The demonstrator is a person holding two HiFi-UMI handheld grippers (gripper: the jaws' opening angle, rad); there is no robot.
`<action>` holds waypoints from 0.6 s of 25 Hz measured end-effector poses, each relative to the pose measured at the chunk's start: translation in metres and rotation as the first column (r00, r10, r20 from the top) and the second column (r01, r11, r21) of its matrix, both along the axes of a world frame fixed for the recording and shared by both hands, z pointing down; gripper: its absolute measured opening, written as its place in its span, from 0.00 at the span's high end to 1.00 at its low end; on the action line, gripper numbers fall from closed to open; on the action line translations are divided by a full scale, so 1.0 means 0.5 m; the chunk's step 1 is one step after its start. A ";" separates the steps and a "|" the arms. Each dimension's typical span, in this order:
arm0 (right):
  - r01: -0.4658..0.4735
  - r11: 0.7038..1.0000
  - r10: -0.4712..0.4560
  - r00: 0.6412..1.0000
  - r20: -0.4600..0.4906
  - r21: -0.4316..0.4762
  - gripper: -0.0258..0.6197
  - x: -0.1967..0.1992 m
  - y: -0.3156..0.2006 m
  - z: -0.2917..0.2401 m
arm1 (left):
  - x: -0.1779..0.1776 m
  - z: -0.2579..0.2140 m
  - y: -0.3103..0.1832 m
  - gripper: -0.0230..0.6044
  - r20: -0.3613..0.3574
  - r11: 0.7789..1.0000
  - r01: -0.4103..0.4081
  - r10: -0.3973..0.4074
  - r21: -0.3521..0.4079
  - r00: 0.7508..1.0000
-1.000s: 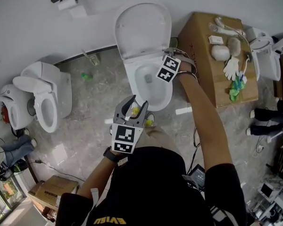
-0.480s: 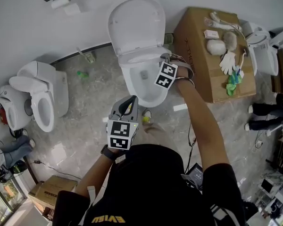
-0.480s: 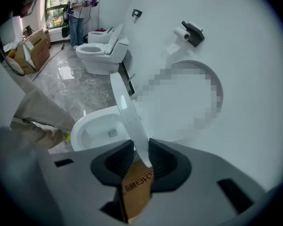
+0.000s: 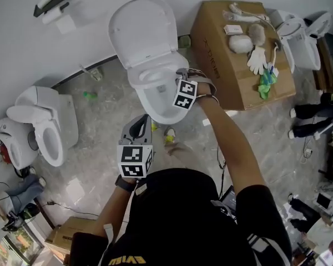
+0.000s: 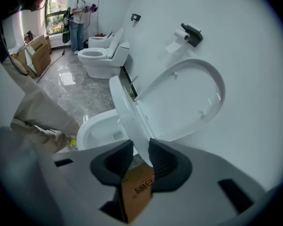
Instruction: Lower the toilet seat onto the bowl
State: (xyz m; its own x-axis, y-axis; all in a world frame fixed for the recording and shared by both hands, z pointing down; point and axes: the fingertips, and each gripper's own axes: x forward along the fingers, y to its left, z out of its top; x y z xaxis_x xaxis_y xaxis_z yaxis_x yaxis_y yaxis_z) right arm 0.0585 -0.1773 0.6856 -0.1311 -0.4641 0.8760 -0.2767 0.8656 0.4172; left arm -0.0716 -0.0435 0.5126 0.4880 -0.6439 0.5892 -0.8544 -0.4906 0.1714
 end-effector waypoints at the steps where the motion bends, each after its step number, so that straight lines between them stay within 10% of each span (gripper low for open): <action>1: -0.002 1.000 0.002 1.000 0.003 -0.001 0.80 0.003 0.009 0.006 | 0.003 0.002 0.003 0.94 -0.001 1.000 -0.002 0.002 -0.003 1.000; 15: 0.013 0.995 -0.014 1.000 -0.019 -0.096 0.78 0.037 0.156 0.115 | 0.033 0.028 0.020 0.94 0.003 0.998 -0.044 0.044 -0.042 0.999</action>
State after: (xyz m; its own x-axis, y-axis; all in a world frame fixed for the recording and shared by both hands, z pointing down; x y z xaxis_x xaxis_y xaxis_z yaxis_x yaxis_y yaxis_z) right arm 0.0770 -0.0993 0.7434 -0.1193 -0.3759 0.9190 -0.2574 0.9056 0.3370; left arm -0.0551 -0.0336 0.5267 0.5125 -0.5967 0.6174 -0.8330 -0.5199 0.1891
